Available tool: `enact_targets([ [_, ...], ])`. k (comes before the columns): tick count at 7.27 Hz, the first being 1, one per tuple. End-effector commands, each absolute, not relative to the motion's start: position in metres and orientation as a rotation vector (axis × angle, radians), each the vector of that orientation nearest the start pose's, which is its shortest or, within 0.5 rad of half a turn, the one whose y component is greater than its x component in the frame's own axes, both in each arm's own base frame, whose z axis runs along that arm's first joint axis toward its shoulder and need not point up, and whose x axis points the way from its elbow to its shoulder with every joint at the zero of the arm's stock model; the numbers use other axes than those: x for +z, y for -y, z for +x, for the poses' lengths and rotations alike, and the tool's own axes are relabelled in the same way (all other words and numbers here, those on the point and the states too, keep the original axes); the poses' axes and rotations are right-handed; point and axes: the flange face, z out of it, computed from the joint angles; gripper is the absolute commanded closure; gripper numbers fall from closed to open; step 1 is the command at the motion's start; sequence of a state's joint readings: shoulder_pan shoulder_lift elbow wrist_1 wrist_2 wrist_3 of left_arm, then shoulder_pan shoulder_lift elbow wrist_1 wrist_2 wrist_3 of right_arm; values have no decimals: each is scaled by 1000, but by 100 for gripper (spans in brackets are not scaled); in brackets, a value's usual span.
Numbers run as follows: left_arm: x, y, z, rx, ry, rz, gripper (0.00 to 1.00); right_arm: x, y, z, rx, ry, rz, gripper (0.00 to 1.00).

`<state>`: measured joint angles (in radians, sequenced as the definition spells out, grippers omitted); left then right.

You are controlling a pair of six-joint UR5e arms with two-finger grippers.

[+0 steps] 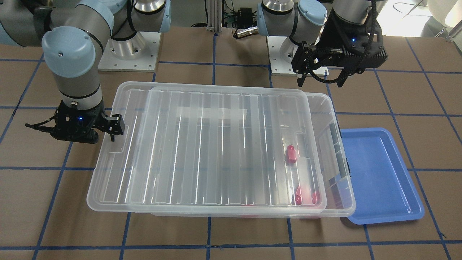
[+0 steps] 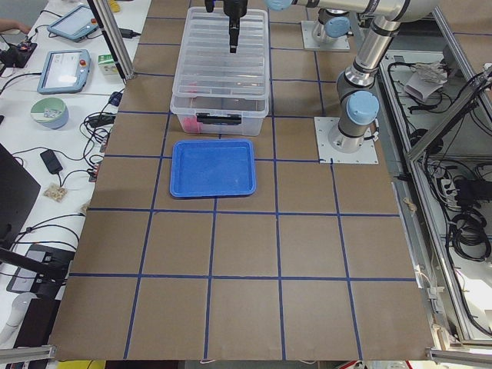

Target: Place red block in blue tray from box

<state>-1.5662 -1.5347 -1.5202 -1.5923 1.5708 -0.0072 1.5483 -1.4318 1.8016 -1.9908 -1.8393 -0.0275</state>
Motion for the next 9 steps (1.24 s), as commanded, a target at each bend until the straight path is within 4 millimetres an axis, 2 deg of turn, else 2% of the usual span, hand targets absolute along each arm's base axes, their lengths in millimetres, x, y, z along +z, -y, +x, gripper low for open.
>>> enact_targets([
  [1, 529, 482, -131, -104, -3140, -19, 0, 356, 536, 41, -24, -3523, 18, 0],
  [4, 526, 483, -131, -96, -3140, -22, 0, 360, 536, -11, 47, -3597, 46, 0],
  [5, 529, 481, -131, -104, -3141, -22, 0, 360, 535, -15, 58, -3603, 56, 0],
  [7, 511, 486, -133, -53, -3146, -26, 0, 363, 534, -13, 43, -3592, 63, 0],
  [8, 506, 497, -131, -101, -3146, -36, 0, 372, 536, -2, -29, -3540, 63, 0],
  [9, 500, 500, -131, -104, -3149, -36, 0, 385, 545, 18, -144, -3338, 24, 0],
])
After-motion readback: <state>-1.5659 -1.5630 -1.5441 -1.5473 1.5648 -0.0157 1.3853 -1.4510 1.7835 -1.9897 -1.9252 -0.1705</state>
